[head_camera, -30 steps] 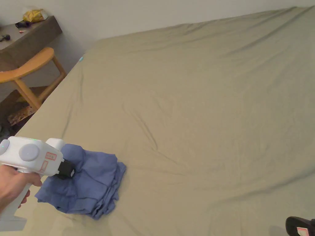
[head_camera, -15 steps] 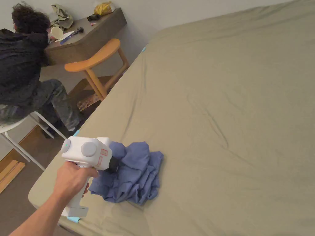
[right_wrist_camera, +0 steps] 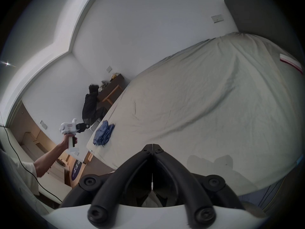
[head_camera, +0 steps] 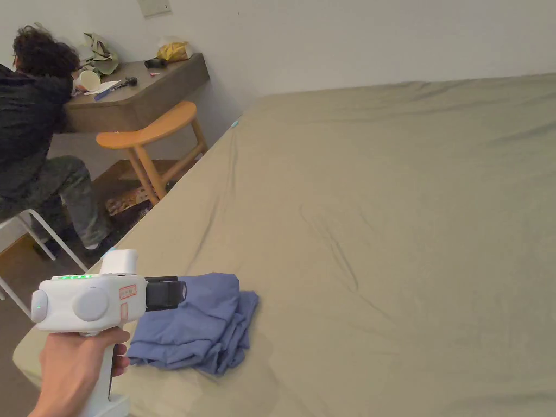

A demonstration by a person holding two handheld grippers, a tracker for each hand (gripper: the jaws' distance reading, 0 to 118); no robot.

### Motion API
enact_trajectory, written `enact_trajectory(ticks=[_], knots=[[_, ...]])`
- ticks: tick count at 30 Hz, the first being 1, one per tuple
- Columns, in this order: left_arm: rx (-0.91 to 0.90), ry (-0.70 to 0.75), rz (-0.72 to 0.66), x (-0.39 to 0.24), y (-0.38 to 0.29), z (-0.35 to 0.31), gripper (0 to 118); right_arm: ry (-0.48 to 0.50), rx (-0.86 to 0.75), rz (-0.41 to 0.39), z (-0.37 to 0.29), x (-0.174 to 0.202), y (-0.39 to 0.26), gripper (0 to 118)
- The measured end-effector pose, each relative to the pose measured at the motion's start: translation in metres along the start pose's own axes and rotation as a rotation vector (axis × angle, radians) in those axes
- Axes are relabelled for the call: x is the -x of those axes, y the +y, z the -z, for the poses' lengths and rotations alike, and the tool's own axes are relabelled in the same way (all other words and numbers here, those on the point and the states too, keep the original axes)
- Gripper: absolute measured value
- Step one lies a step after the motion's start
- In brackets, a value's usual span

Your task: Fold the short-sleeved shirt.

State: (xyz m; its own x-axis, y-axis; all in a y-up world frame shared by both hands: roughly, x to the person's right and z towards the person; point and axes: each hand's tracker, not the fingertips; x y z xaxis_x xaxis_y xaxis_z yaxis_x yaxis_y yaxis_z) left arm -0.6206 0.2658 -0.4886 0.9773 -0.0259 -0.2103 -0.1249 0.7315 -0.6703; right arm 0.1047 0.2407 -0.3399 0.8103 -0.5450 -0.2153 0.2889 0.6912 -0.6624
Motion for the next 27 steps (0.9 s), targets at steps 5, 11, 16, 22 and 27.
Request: enact_trajectory(ticks=[5, 11, 16, 22, 27], knots=[[-0.163, -0.135, 0.120, -0.091, 0.003, -0.098, 97, -0.086, -0.026, -0.047, -0.038, 0.014, 0.013, 0], [-0.391, -0.257, 0.148, -0.188, 0.008, -0.171, 39, -0.169, -0.163, -0.160, -0.079, 0.040, 0.049, 0], [-0.445, -0.336, 0.028, -0.250, 0.016, -0.198, 10, -0.250, -0.299, -0.283, -0.104, 0.066, 0.098, 0], [-0.574, -0.344, 0.016, -0.305, 0.020, -0.226, 0, -0.297, -0.464, -0.381, -0.115, 0.074, 0.146, 0], [-0.709, -0.348, 0.094, -0.345, 0.012, -0.254, 0, -0.346, -0.567, -0.498, -0.105, 0.094, 0.172, 0]])
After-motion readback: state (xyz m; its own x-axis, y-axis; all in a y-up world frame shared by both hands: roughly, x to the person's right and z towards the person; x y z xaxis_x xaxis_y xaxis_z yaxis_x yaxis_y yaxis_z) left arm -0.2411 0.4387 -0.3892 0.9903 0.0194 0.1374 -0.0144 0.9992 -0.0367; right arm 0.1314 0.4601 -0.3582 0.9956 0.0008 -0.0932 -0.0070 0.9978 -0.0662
